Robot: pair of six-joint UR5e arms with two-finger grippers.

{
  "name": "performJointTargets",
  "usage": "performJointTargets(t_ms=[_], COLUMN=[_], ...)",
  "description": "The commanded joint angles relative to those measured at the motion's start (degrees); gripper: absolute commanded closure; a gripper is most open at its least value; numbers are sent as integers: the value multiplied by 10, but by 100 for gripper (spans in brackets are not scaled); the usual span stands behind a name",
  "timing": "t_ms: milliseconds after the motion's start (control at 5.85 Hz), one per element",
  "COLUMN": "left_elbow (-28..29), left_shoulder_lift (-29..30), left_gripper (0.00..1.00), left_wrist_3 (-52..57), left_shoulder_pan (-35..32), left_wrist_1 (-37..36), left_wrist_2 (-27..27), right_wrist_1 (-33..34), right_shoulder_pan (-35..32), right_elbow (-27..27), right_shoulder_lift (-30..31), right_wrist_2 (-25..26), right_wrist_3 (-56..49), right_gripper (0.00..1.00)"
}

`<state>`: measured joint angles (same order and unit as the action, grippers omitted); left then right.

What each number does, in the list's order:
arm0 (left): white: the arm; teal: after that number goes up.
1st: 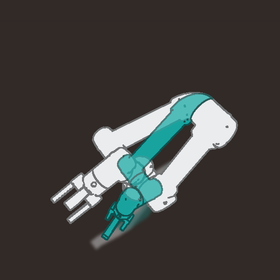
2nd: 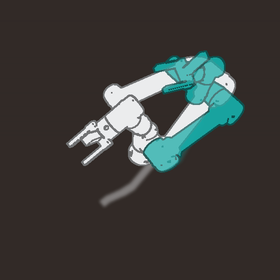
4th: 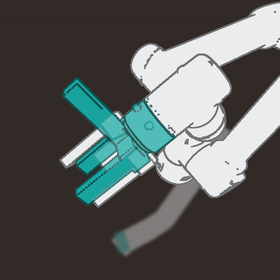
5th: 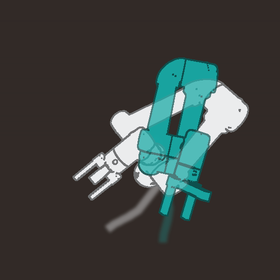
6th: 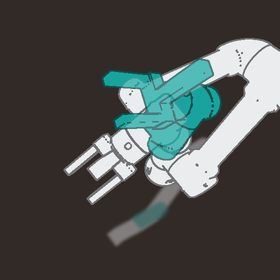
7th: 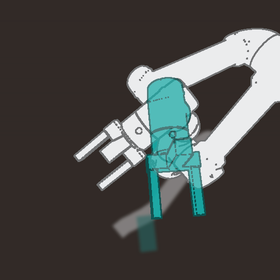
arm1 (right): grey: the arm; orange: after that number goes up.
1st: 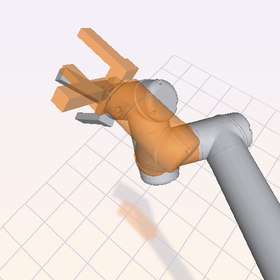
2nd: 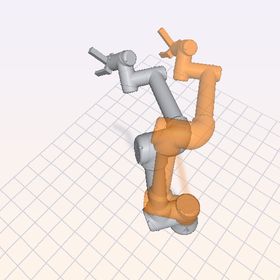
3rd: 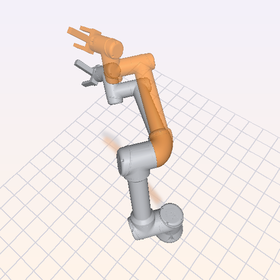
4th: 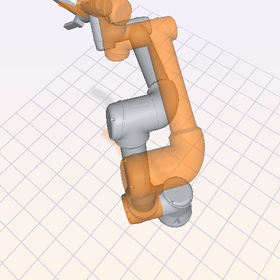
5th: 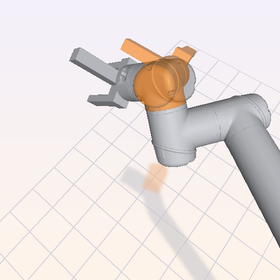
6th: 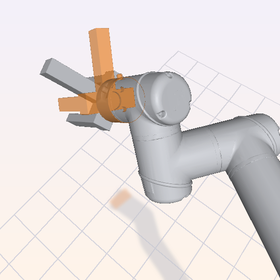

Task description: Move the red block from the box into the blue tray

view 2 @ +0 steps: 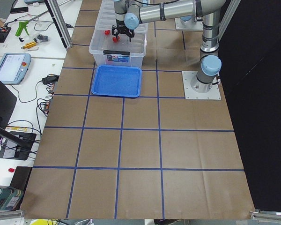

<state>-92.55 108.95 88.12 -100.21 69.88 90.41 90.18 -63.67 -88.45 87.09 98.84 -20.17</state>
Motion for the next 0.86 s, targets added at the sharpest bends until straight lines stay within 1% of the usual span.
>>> performJointTargets(t_ms=[0,342,513,684], left_elbow=[-18,-20,-22,-22], left_shoulder_lift=[43,79,92,102], left_gripper=[2,2,2,2], left_wrist_3=[-1,-2,-7,-8], left_shoulder_pan=[-1,2,2,1], left_wrist_1=[-59,-72,-94,-102], left_wrist_2=[0,-1,-1,-1], right_wrist_1=[-118,-115,-113,-113], right_shoulder_pan=[-79,-201,-234,-237], right_elbow=[65,68,65,64], right_shoulder_lift=[4,4,0,1], right_wrist_2=[-67,-69,-94,-108], right_wrist_3=[141,274,316,328], right_gripper=[0,0,0,0])
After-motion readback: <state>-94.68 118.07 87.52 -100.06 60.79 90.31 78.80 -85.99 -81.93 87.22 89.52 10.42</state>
